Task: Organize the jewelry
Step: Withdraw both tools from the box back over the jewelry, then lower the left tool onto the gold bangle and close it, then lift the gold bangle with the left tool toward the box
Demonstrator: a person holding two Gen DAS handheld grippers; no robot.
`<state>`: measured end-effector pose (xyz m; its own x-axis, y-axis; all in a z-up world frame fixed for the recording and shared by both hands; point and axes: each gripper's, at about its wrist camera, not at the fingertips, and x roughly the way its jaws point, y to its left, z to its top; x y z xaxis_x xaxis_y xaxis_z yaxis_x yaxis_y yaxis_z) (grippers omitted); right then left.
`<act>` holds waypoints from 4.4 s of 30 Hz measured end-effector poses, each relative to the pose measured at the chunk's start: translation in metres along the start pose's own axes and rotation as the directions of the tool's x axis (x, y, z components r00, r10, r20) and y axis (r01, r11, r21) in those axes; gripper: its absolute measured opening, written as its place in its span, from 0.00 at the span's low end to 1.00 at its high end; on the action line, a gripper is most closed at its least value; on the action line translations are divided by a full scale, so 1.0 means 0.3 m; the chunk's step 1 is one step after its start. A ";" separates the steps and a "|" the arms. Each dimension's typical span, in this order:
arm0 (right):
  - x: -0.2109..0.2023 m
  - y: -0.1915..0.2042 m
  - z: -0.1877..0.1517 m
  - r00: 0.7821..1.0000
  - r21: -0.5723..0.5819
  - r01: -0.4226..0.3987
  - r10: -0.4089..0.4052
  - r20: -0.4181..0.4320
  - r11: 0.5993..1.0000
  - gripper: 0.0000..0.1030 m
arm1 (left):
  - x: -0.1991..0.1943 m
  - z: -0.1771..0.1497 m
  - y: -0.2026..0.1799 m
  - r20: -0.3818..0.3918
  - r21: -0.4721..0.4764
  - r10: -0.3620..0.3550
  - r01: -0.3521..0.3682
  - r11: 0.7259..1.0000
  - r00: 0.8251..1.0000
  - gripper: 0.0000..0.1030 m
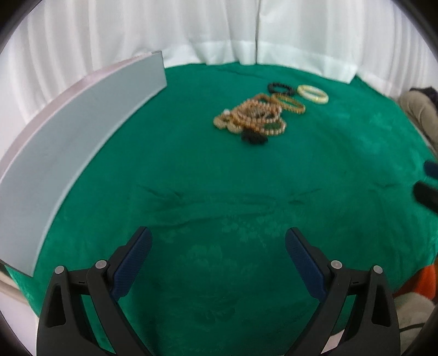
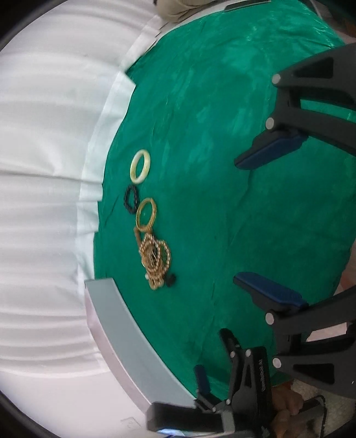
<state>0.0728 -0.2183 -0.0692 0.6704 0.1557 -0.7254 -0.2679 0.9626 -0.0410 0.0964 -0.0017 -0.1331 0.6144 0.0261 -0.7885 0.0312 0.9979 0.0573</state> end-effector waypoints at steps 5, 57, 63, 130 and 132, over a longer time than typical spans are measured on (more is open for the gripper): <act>0.009 -0.020 0.002 1.000 0.029 0.007 -0.007 0.010 1.000 0.76 | 0.034 -0.015 0.018 -0.048 -0.035 -0.005 0.004 0.999 0.999 1.00; 0.092 -0.193 -0.032 0.999 0.166 -0.017 0.022 -0.026 0.986 0.76 | 0.221 0.663 -0.229 -0.045 0.122 -0.291 0.295 0.948 0.956 0.86; 0.092 -0.221 -0.062 0.999 0.183 -0.014 0.023 -0.045 0.983 0.76 | 0.487 0.744 -0.251 -0.247 0.048 -0.238 0.257 0.965 0.939 0.51; 0.126 -0.016 0.087 0.984 0.065 -0.123 0.130 -0.118 0.990 0.76 | 0.178 0.239 0.294 -0.214 -0.261 -0.411 0.354 0.898 0.886 0.06; 0.128 -0.005 0.102 0.982 0.055 -0.135 0.141 -0.122 0.989 0.76 | 0.133 0.224 0.332 -0.186 -0.284 -0.416 0.356 0.890 0.890 0.05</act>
<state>0.1202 -0.2069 -0.0761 0.5364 0.2612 -0.8025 -0.3175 0.9435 0.0949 0.1771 0.0947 -0.1175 0.3873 -0.3808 -0.8396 0.0225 0.9144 -0.4043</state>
